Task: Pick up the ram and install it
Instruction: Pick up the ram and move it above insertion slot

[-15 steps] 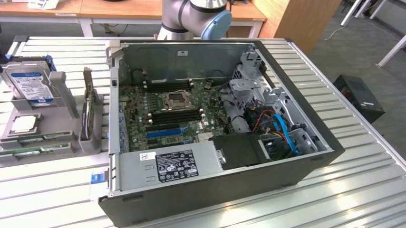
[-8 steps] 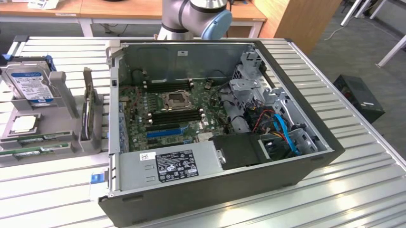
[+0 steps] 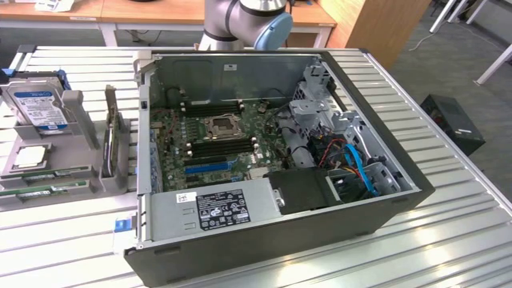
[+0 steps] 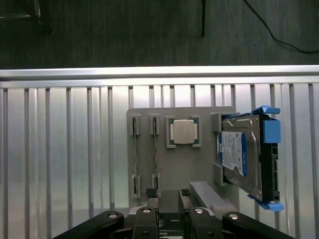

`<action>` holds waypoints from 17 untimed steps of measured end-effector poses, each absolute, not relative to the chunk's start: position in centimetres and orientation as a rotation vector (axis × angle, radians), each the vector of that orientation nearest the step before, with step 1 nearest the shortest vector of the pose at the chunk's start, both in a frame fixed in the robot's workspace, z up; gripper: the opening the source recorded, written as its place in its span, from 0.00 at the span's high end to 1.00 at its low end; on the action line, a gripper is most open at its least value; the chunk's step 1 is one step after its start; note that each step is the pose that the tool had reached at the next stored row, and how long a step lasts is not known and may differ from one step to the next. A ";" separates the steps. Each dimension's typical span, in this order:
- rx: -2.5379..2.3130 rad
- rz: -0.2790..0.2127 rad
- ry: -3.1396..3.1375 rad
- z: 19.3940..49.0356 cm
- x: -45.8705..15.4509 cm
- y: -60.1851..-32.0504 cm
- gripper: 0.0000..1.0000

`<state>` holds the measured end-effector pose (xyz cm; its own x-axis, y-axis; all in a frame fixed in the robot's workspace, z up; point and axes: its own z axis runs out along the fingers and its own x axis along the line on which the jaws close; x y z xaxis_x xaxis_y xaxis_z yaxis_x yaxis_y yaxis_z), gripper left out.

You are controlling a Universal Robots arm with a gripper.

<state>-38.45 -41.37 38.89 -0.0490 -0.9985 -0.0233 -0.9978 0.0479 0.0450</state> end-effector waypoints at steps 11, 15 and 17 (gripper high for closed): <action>2.157 -0.076 -2.264 37.7 -38.4 -41.4 0.70; 2.157 -0.076 -2.264 37.1 -38.4 -41.4 0.70; 2.156 -0.076 -2.264 36.8 -38.5 -41.4 0.70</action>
<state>-38.45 -41.44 36.83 -0.0490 -0.9985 -0.0233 -0.9978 0.0479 0.0451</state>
